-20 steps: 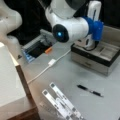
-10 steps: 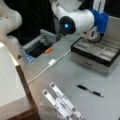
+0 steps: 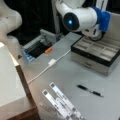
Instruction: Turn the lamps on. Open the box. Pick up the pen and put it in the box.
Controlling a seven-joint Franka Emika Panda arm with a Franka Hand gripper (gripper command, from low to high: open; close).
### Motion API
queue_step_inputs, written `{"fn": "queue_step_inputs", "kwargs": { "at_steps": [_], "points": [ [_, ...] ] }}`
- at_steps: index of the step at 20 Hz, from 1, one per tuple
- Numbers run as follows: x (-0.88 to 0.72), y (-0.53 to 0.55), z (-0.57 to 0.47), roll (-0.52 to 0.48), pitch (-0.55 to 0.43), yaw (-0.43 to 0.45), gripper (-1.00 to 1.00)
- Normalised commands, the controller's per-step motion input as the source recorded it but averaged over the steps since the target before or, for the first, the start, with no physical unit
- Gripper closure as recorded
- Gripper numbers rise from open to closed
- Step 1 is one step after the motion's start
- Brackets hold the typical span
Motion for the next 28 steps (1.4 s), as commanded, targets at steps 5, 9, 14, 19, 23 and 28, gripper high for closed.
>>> {"fn": "queue_step_inputs", "kwargs": {
  "at_steps": [5, 9, 14, 19, 23, 28],
  "points": [
    [-0.02, -0.04, -0.09, 0.010, 0.021, -0.037, -1.00],
    [-0.09, -0.01, -0.03, 0.025, -0.010, -0.030, -1.00],
    [-0.13, 0.03, -0.02, 0.030, -0.013, -0.033, -1.00],
    [-0.14, 0.08, -0.02, -0.010, -0.009, -0.048, -1.00],
    [-0.14, 0.15, -0.07, -0.161, -0.009, -0.073, -1.00],
    [-0.14, 0.22, -0.05, -0.289, -0.006, -0.074, -1.00]
  ]
}}
